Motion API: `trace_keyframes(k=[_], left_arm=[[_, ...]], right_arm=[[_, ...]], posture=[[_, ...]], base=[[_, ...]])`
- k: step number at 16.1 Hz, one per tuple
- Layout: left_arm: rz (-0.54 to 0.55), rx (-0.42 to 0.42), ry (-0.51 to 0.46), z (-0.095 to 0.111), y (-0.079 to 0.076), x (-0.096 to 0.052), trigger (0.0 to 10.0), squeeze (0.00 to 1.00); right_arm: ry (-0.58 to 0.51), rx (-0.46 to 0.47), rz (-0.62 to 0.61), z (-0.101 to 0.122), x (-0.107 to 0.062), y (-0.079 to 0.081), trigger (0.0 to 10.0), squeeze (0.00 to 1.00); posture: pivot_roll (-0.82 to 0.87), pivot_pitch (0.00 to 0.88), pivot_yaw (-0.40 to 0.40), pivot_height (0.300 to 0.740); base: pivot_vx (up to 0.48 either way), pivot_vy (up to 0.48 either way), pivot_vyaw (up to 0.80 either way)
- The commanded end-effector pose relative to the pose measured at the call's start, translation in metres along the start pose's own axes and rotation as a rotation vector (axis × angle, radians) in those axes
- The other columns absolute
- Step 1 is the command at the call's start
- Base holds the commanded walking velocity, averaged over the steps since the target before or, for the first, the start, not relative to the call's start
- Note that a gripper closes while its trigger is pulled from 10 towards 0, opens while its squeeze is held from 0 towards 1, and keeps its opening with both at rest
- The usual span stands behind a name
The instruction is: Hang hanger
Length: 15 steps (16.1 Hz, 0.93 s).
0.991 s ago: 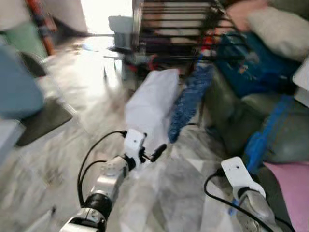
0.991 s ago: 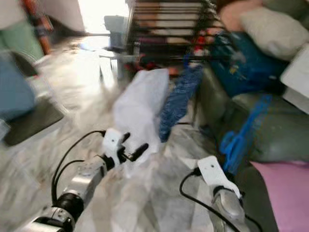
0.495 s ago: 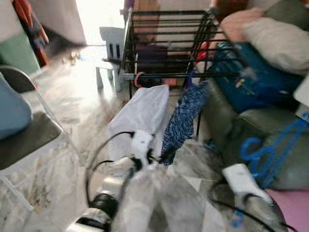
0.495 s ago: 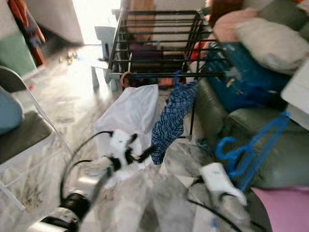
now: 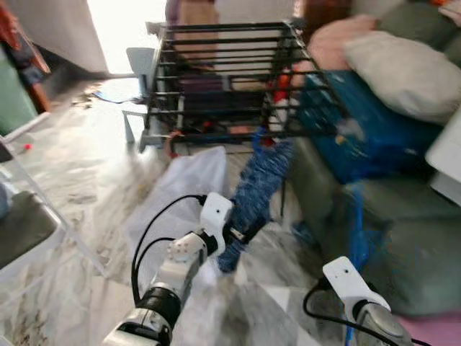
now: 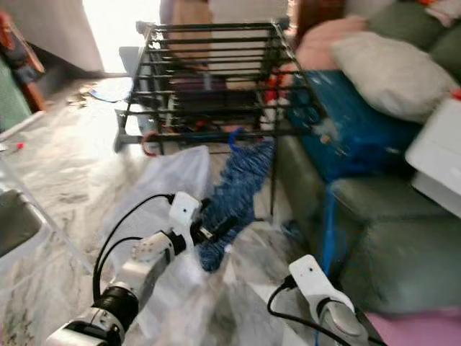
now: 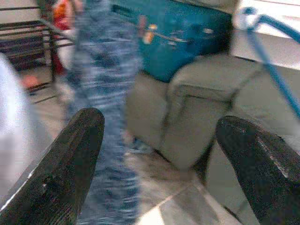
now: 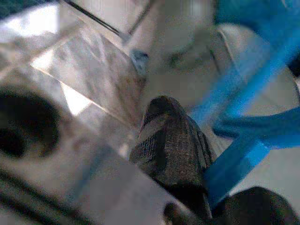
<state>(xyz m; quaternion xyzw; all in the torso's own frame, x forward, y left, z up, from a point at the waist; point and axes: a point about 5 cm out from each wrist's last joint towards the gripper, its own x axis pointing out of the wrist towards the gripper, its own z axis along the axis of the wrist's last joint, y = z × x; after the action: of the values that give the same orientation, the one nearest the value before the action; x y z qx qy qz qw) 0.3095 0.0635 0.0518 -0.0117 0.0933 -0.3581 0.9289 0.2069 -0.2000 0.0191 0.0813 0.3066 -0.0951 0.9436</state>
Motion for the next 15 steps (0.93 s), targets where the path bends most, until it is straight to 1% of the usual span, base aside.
trace_keyframes(k=[1,7,11,15], left_arm=[[0.013,0.014,-0.001,0.003,0.005,-0.001,10.0,0.00],[0.010,0.019,0.003,0.002,0.004,-0.001,10.0,0.00],[0.014,0.019,0.005,0.002,0.004,0.000,10.0,0.00],[0.023,0.024,0.006,0.003,0.005,0.000,10.0,0.00]], right_arm=[[0.014,-0.009,0.048,0.000,0.001,0.008,10.0,0.00],[0.040,-0.086,0.058,-0.002,0.001,-0.003,10.0,0.00],[0.050,-0.157,0.103,-0.002,0.000,-0.001,10.0,0.00],[0.065,-0.214,0.128,-0.005,-0.001,-0.002,10.0,0.00]], posture=[[-0.02,0.000,-0.012,0.740],[-0.02,0.000,-0.011,0.740],[-0.02,0.000,-0.011,0.740],[-0.02,0.000,-0.008,0.740]], base=[[0.446,0.000,0.00],[0.442,0.000,0.00],[0.440,0.000,0.00],[0.000,0.000,0.00]])
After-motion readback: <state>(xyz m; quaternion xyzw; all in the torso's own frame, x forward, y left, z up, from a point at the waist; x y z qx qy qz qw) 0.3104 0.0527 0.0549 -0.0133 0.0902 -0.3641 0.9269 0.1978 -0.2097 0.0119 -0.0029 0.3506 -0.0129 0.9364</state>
